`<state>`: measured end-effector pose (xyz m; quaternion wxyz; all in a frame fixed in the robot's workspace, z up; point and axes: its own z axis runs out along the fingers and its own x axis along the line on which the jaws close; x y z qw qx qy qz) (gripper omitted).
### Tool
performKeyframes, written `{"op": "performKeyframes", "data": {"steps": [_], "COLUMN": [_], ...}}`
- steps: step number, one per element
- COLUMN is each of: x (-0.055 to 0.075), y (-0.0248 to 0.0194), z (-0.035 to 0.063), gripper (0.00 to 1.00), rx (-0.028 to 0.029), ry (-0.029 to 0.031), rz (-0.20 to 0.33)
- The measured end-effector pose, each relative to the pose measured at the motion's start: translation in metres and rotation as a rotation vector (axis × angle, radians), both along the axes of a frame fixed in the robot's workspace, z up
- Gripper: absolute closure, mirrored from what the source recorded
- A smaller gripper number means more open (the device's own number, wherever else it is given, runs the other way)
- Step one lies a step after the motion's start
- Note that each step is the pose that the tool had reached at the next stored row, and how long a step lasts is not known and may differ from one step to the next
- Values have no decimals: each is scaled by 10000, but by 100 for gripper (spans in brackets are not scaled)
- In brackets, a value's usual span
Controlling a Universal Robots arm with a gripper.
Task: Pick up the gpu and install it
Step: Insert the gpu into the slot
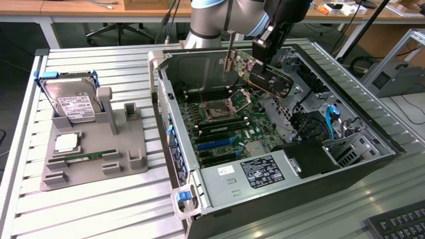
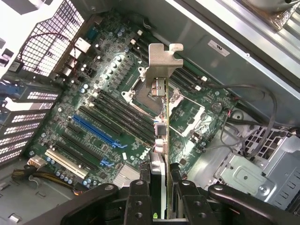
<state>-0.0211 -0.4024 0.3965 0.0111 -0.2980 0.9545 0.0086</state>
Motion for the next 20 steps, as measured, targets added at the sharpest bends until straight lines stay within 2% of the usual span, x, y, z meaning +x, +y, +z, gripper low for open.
{"op": "performKeyframes", "data": {"steps": [20], "x": [0], "y": [0], "z": [0], "gripper": [74], "rx": [1], "ry": [0], "rz": [683]}}
